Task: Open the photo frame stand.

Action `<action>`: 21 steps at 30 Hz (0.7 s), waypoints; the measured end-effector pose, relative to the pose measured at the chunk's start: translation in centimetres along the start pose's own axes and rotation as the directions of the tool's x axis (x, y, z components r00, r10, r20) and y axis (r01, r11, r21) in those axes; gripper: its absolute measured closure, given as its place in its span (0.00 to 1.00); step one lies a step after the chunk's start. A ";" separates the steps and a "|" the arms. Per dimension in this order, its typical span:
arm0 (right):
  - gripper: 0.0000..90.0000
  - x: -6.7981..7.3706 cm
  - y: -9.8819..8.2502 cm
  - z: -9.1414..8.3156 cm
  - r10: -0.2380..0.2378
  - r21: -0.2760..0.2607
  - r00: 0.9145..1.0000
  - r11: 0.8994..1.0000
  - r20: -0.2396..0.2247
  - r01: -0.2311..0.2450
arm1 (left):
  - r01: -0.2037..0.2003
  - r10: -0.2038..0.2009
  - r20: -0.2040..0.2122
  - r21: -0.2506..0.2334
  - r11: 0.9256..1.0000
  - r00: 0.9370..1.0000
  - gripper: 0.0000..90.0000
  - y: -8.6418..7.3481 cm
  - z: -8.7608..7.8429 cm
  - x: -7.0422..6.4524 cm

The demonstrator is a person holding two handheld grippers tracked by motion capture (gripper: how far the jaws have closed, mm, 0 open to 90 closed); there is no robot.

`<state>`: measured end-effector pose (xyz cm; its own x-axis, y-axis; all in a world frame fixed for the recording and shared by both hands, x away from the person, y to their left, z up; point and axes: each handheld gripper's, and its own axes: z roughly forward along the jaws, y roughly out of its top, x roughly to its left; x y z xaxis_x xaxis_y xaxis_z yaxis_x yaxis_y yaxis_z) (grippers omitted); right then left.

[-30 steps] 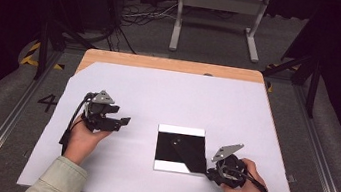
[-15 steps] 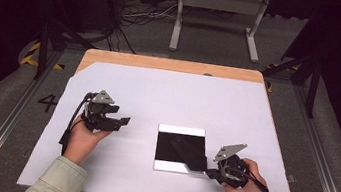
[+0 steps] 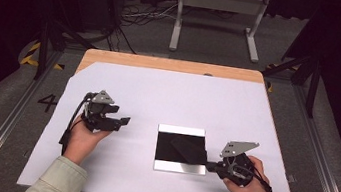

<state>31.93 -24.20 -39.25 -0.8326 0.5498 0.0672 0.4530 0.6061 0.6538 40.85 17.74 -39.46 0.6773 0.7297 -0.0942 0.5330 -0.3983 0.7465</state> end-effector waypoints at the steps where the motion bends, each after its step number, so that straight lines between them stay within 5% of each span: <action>1: 1.00 0.0 0.0 0.0 0.000 0.000 1.000 1.000 0.000 0.000 | 0.000 0.000 0.000 0.000 1.000 1.000 0.41 0.0 0.0 0.0; 12: 1.00 0.3 1.1 -0.6 -0.001 -0.122 1.000 0.993 0.019 0.004 | 0.000 0.000 0.000 0.002 1.000 1.000 0.41 0.0 0.1 0.0; 21: 1.00 0.5 2.0 -0.6 -0.014 -0.141 1.000 0.990 0.016 0.016 | -0.003 0.003 0.000 0.003 1.000 1.000 0.41 0.0 0.0 0.0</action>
<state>32.18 -23.04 -37.44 -0.8336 0.5505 0.0459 0.3900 0.5278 0.7545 40.91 17.74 -39.48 0.6788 0.7285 -0.0924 0.5326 -0.4017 0.7450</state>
